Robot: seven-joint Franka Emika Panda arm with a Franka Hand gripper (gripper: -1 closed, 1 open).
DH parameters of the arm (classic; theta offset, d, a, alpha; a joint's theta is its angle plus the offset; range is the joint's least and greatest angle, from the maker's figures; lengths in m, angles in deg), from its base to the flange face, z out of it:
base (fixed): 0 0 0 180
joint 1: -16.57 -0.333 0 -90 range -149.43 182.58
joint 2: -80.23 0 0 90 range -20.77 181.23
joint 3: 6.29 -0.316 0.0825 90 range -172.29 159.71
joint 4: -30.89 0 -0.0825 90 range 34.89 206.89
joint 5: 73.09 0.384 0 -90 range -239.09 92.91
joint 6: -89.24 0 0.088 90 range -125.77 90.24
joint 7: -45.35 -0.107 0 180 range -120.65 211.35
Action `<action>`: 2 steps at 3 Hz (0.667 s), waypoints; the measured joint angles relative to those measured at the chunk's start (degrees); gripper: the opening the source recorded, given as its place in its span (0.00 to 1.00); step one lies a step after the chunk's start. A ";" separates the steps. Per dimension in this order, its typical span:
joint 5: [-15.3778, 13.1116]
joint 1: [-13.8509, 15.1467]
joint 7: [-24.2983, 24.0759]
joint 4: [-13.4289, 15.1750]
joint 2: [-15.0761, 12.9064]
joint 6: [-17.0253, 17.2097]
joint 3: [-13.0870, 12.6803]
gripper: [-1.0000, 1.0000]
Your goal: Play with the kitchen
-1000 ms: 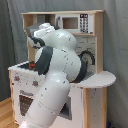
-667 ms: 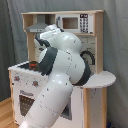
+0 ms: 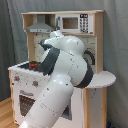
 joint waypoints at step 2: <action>-0.28 -0.34 -0.26 0.94 0.06 -4.50 1.06 1.00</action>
